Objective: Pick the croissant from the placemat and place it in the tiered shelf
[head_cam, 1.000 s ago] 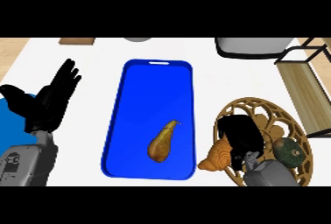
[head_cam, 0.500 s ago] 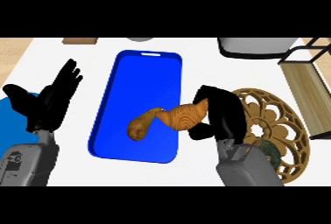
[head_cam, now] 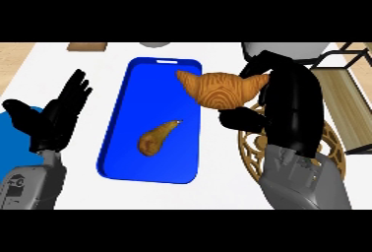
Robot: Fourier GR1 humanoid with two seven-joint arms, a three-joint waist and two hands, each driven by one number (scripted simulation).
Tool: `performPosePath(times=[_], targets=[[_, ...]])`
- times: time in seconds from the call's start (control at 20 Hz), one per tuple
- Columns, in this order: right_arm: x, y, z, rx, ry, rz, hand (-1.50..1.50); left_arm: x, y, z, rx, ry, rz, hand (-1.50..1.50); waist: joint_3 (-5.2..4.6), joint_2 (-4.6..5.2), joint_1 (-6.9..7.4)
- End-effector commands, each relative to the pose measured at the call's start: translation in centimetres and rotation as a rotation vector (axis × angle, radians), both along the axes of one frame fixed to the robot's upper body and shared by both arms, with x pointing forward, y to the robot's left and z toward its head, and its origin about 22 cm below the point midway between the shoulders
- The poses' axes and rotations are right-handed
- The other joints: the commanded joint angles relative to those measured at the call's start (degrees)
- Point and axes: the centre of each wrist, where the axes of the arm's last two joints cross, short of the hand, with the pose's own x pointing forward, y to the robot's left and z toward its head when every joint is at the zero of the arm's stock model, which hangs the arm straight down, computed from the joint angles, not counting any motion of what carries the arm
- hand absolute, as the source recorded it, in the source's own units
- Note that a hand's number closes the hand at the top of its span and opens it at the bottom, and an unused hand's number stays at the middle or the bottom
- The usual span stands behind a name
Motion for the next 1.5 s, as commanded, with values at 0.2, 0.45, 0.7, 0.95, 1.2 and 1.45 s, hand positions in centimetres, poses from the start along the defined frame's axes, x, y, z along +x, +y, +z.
performPosePath(times=[0.2,0.45,0.7,0.95,1.2,1.45], targets=[[-0.2,-5.4,6.8,-0.068,-0.048,-0.214,1.50,0.3,-0.8,1.1,-0.009,0.010,-0.010,0.00,0.03,-0.06,-0.62],[1.5,-8.0,9.1,-0.042,-0.043,-0.286,1.50,0.7,2.5,0.2,0.006,0.001,0.007,0.00,-0.01,0.19,-0.30],[1.5,-14.8,10.3,-0.029,-0.009,-0.368,1.50,-0.9,1.3,1.1,0.010,0.009,0.007,0.00,0.05,0.04,-0.04],[1.0,-20.4,6.3,0.027,-0.040,-0.416,1.50,0.5,-0.2,1.4,0.004,-0.008,0.008,0.00,0.08,0.24,-0.40],[-0.4,-24.0,5.2,0.057,-0.061,-0.452,1.50,-0.4,0.7,0.9,0.004,0.003,0.012,0.00,0.06,0.20,-0.08],[-1.5,-28.8,4.7,0.065,-0.088,-0.438,1.50,-0.5,0.9,1.2,0.001,-0.022,-0.005,0.00,0.07,0.18,-0.08]])
